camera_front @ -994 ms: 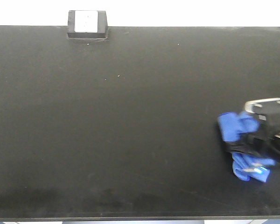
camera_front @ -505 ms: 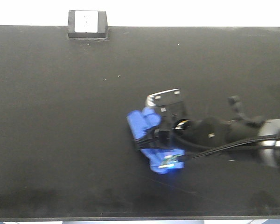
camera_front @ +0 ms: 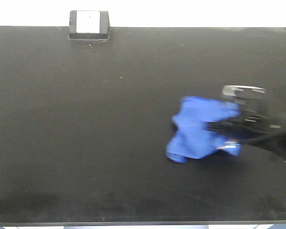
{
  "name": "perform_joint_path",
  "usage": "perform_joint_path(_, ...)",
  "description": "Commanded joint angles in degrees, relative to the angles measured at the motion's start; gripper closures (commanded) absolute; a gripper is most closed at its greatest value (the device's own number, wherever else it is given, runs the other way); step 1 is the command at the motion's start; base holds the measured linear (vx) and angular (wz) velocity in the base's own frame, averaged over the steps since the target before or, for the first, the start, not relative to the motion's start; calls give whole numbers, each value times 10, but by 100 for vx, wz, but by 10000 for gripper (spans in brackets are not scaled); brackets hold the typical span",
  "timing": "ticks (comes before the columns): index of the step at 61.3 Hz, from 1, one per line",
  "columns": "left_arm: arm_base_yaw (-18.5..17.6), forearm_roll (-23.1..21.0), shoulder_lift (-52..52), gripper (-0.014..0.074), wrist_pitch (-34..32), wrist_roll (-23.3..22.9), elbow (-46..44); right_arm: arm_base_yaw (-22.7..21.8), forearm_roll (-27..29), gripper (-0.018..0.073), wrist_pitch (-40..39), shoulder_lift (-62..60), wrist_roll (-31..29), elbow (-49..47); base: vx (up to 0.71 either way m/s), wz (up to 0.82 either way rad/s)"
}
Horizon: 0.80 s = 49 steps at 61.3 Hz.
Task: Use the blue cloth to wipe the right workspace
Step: 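Press the cloth down and drag it across the countertop with the right gripper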
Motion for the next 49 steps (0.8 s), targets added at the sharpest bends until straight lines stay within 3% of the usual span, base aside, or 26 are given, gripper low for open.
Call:
perform_joint_path(1,-2,0,-8,602,-48,-5,17,-83,-3,557,-30,-34,-10,18,0,0)
perform_joint_path(10,-2,0,-8,602,-48,-5,17,-159,-5,557,-24,-46,-10,28,0,0)
perform_joint_path(20,-2,0,-8,602,-48,-5,17,-145,-6,557,0,-47,0,21,0,0)
perform_joint_path(27,-2,0,-8,602,-48,-5,17,-86,-6,557,3,-47,27,14,0,0)
perform_joint_path(43,-2,0,-8,602,-48,-5,17,122,-6,557,-39,-38,73,-34,0,0)
perform_joint_path(49,-2,0,-8,602,-48,-5,17,161,-6,551,-81,-36,70,-42,0,0)
